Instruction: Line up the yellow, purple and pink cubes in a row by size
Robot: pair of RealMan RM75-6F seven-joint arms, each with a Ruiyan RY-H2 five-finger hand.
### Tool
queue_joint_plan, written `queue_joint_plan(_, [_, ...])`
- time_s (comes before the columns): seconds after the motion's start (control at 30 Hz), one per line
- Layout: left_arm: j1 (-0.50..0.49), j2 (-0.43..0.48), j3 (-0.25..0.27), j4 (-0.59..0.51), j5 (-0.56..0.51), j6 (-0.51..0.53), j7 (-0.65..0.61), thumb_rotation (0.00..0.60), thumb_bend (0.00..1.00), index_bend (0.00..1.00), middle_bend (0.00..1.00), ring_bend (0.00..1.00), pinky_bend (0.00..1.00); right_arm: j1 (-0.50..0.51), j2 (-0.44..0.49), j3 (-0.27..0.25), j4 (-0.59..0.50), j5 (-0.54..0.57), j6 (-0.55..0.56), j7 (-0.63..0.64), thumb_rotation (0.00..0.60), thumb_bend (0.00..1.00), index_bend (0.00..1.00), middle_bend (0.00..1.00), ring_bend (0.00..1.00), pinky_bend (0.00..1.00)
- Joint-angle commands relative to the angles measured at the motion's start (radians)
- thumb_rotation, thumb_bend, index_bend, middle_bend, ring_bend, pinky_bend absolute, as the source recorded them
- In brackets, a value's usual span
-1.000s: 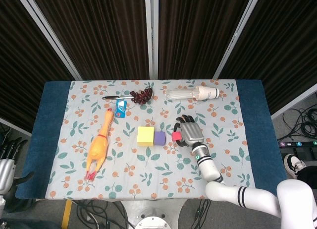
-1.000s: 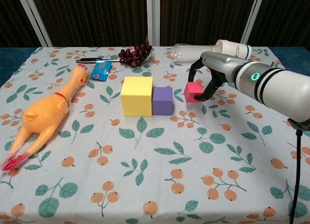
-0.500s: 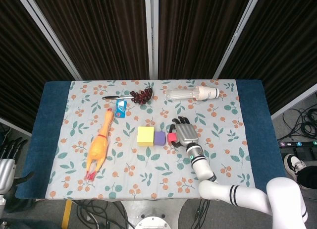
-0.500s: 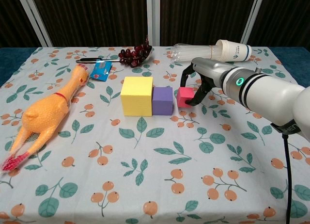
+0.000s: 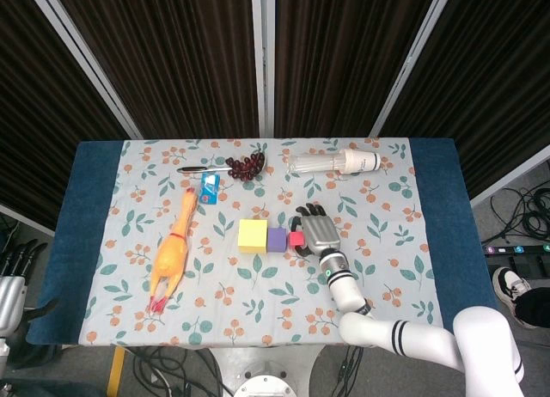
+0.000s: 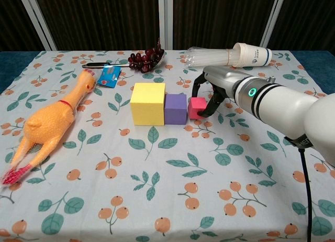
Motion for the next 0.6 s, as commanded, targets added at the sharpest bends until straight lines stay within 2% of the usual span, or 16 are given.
queue_joint_plan(0.03, [0.0, -0.001, 0.0, 0.001, 0.0, 0.001, -0.001, 0.6, 0.02, 0.16, 0.19, 0.1, 0.12, 0.002, -0.003, 0.0, 0.003, 0.0, -0.002, 0.001, 0.6, 0.18, 0.47, 0.13, 0.0, 0.0])
queue_joint_plan(0.6, [0.001, -0.006, 0.001, 0.014, 0.0, -0.002, -0.012, 0.6, 0.02, 0.16, 0.19, 0.1, 0.12, 0.009, -0.021, -0.005, 0.026, 0.007, 0.001, -0.006, 0.6, 0.18, 0.37, 0.12, 0.0, 0.0])
